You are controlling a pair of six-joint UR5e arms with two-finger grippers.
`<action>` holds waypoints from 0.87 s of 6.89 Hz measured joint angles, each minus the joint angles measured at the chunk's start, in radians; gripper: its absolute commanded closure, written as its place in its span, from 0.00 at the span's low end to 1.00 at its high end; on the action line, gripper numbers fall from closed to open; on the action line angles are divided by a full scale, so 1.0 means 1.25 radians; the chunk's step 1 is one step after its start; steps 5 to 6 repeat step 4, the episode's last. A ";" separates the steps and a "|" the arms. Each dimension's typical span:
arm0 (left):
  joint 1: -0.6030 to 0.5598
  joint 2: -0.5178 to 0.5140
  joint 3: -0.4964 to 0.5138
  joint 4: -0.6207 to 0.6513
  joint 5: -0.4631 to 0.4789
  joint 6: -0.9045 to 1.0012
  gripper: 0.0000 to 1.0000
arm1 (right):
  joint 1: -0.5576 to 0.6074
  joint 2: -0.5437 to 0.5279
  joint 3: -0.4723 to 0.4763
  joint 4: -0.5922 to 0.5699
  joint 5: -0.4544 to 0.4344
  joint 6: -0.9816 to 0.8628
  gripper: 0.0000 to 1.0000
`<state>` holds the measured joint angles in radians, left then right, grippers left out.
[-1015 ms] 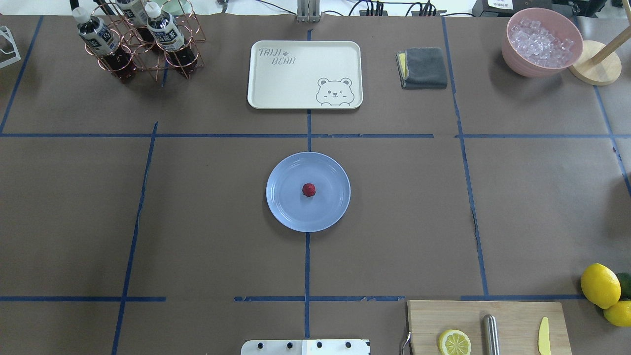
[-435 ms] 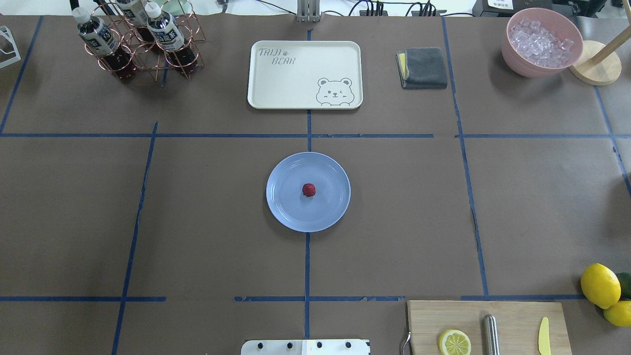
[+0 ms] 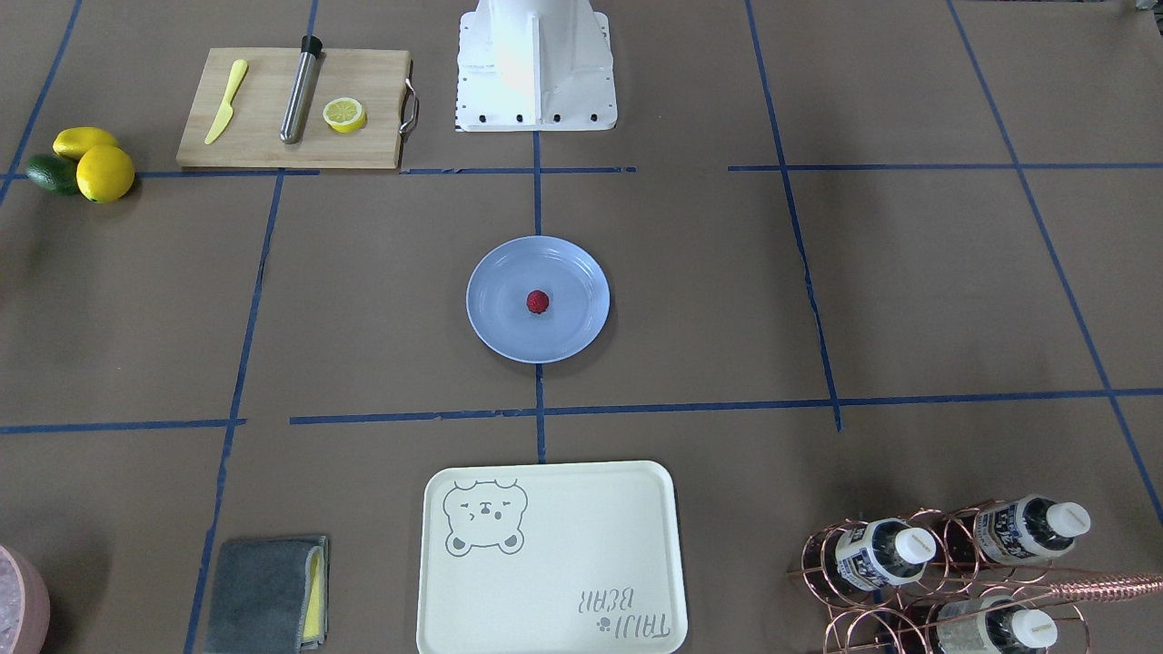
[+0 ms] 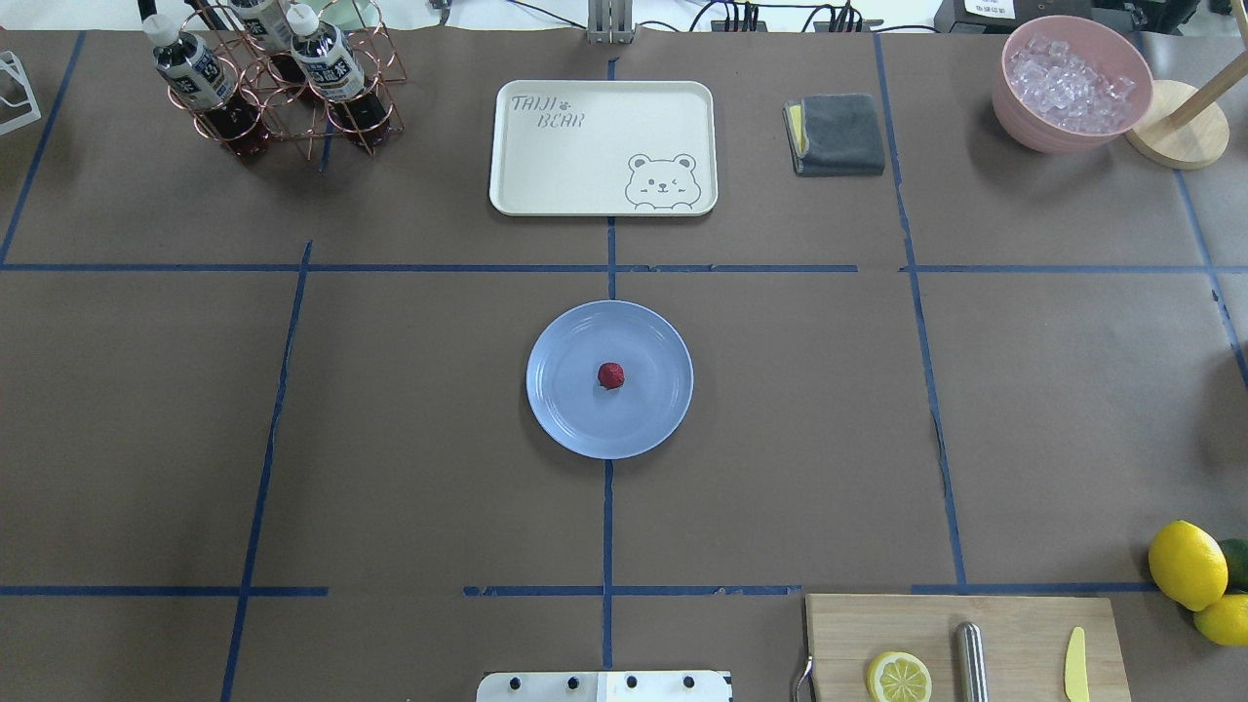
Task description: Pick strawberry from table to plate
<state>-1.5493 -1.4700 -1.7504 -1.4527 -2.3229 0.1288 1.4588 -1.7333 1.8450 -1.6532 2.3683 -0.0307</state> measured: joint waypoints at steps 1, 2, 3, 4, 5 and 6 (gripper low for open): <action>0.000 0.000 0.000 0.000 0.000 0.000 0.00 | 0.002 -0.018 -0.002 0.029 -0.001 -0.004 0.00; 0.000 -0.001 0.000 0.000 0.000 0.000 0.00 | 0.006 -0.034 -0.003 0.053 -0.001 -0.004 0.00; 0.000 -0.005 0.002 0.000 0.000 0.000 0.00 | 0.012 -0.042 -0.004 0.063 -0.001 -0.004 0.00; 0.000 -0.011 0.003 -0.001 0.000 0.000 0.00 | 0.015 -0.046 -0.006 0.067 0.000 -0.003 0.00; 0.000 -0.011 0.003 -0.001 0.000 0.000 0.00 | 0.015 -0.046 -0.006 0.067 0.000 -0.003 0.00; 0.000 -0.011 0.003 -0.001 0.000 0.000 0.00 | 0.015 -0.046 -0.006 0.067 0.000 -0.003 0.00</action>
